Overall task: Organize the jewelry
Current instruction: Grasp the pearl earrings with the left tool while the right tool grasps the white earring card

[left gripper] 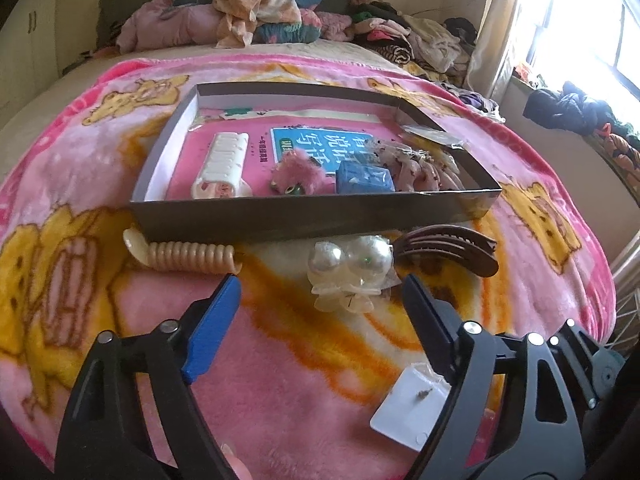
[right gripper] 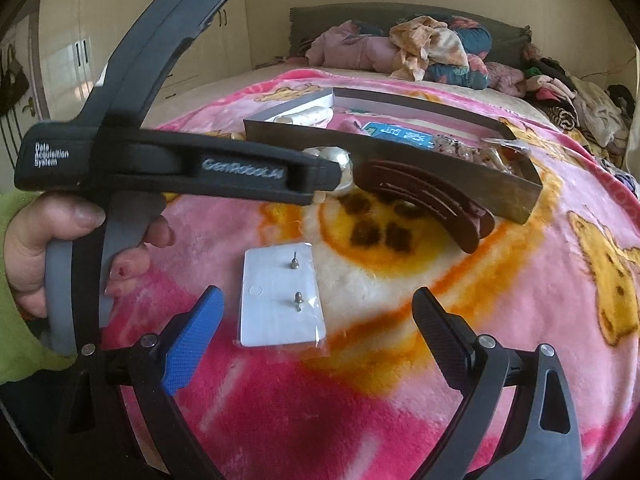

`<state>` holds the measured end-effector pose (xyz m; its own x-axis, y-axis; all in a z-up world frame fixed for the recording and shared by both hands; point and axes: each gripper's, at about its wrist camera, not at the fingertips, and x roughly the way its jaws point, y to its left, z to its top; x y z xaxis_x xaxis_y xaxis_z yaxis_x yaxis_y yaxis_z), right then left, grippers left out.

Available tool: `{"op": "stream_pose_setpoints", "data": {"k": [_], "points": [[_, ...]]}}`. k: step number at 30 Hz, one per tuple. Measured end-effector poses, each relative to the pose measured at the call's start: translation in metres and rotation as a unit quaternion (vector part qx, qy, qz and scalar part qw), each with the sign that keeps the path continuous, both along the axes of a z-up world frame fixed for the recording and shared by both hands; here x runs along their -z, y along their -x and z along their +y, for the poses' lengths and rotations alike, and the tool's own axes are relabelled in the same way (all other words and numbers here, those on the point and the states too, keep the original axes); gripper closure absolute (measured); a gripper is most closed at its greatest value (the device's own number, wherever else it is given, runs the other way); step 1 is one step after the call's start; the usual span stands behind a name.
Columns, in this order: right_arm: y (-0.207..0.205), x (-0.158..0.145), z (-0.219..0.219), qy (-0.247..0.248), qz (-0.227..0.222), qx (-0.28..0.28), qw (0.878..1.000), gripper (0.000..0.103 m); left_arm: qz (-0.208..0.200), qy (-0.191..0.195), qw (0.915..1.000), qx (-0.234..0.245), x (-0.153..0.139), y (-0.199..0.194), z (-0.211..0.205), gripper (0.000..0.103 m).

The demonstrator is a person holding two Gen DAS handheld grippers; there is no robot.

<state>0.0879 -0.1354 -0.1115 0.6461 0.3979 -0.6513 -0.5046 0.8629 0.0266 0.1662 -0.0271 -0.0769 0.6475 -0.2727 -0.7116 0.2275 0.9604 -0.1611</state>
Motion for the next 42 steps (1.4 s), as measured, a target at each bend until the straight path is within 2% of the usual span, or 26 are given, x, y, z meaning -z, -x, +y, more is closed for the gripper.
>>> {"op": "stream_pose_setpoints", "data": {"k": [2, 4, 6, 8, 10, 13, 25, 33, 42], "points": [[-0.001, 0.002, 0.003, 0.004, 0.003, -0.006, 1.000, 0.018, 0.005, 0.006, 1.0000, 0.003, 0.001, -0.003, -0.002, 0.039], [-0.002, 0.004, 0.007, 0.003, 0.006, -0.015, 1.000, 0.022, 0.011, 0.011, 0.9999, 0.005, 0.003, -0.005, -0.003, 0.042], [-0.001, 0.005, 0.010, 0.003, 0.006, -0.025, 1.000, 0.032, 0.015, 0.015, 0.9998, 0.006, 0.005, -0.007, -0.004, 0.045], [-0.001, 0.006, 0.011, 0.001, 0.009, -0.031, 0.999, 0.041, 0.020, 0.017, 0.9996, 0.007, 0.008, -0.008, -0.003, 0.053], [-0.001, 0.006, 0.009, -0.002, 0.010, -0.033, 0.999, 0.048, 0.022, 0.020, 0.9995, 0.009, 0.009, -0.008, -0.004, 0.056], [0.000, 0.005, 0.007, -0.015, 0.017, -0.036, 0.999, 0.060, 0.023, 0.026, 0.9993, 0.015, 0.009, -0.009, -0.005, 0.065], [0.008, -0.002, -0.008, -0.038, 0.028, -0.035, 0.998, 0.061, 0.012, 0.033, 0.9993, 0.009, -0.001, -0.001, 0.003, 0.068], [0.009, -0.015, -0.025, -0.066, 0.026, -0.013, 0.997, 0.062, -0.005, 0.034, 0.9994, -0.005, -0.013, 0.006, 0.017, 0.068], [-0.001, -0.027, -0.044, -0.072, 0.012, 0.013, 0.997, 0.063, -0.018, 0.043, 0.9986, -0.025, -0.025, 0.009, 0.031, 0.068]]}}
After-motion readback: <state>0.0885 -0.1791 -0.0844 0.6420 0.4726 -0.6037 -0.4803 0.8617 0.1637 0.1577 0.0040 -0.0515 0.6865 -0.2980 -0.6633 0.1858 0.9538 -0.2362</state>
